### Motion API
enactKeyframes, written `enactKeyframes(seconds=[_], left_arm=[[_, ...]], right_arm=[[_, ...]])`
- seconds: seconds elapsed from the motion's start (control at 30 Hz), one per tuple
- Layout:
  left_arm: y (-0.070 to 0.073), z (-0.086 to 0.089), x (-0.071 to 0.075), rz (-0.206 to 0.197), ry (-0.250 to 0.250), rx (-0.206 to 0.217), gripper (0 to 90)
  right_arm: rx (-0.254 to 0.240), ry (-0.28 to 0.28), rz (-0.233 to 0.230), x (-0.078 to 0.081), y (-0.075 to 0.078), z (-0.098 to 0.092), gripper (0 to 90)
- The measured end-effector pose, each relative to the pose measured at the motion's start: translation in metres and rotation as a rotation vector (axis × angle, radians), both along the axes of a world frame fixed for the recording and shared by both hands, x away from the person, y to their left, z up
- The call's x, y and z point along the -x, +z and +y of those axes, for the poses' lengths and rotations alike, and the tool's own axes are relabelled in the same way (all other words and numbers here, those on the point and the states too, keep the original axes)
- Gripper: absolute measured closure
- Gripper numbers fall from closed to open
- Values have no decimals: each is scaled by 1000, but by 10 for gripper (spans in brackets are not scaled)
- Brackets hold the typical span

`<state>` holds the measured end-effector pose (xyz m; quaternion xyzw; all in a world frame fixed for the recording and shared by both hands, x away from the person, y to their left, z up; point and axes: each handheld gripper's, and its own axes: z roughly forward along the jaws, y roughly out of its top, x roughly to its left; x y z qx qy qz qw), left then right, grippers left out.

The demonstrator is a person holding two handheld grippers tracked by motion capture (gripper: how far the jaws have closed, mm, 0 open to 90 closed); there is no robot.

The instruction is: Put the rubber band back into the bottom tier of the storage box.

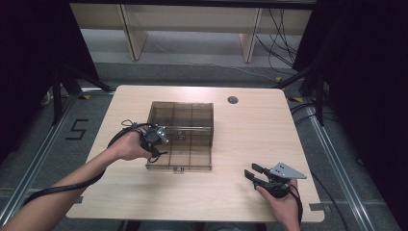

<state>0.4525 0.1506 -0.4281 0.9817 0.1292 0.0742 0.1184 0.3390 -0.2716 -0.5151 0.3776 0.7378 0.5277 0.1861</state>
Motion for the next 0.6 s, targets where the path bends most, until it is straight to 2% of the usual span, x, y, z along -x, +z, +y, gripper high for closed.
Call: enactKeyframes(seconds=[0.07, 0.2, 0.6], left_arm=[[-2, -1, 0, 11, 17, -13, 858], [-6, -2, 0, 23, 55, -10, 858], [-14, -4, -5, 37, 50, -24, 858]], right_arm=[[5, 6, 4, 0, 1, -1, 553], [5, 3, 9, 1, 1, -1, 553], [5, 6, 7, 0, 1, -1, 552]])
